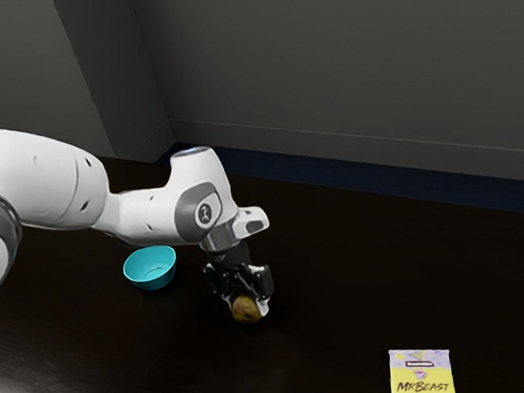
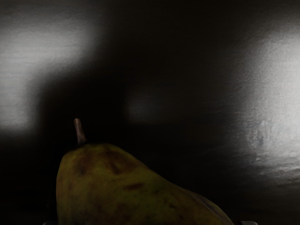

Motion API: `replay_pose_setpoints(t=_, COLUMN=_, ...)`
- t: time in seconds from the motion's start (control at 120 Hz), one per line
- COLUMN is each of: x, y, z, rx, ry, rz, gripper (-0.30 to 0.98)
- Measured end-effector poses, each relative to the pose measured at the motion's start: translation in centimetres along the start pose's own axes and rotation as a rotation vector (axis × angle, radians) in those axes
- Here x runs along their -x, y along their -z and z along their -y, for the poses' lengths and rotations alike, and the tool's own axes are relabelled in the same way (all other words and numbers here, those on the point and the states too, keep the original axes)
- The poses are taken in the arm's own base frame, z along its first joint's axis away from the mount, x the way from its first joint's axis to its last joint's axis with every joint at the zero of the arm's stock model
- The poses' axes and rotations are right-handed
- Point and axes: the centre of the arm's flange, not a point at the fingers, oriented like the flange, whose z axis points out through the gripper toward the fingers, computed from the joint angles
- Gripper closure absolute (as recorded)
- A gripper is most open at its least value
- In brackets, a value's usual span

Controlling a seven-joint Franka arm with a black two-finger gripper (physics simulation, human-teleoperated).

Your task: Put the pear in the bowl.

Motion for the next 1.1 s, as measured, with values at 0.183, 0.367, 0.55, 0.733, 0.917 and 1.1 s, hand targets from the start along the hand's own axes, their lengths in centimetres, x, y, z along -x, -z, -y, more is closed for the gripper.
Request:
replay_pose_setpoints(t=0.183, x=0.0, y=-0.3, z=0.1, rx=0.002, ry=-0.002, rz=0.004, gripper=0.24)
replay_pose_setpoints(t=0.367, x=0.0, y=0.6, z=-0.1, rx=0.002, ry=-0.008, rz=-0.009, gripper=0.28)
replay_pose_setpoints(t=0.55, x=0.1, y=4.1, z=0.8, rx=-0.006, ry=0.002, rz=-0.058, gripper=0.35)
replay_pose_setpoints(t=0.733, x=0.6, y=9.5, z=4.2, rx=-0.029, ry=0.053, rz=-0.127, gripper=0.46)
replay_pose_setpoints(t=0.917, x=2.1, y=15.7, z=8.9, rx=-0.06, ry=0.125, rz=-0.202, gripper=0.48)
replay_pose_setpoints(t=1.1, x=3.7, y=17.5, z=13.7, rx=-0.086, ry=0.198, rz=-0.2, gripper=0.39)
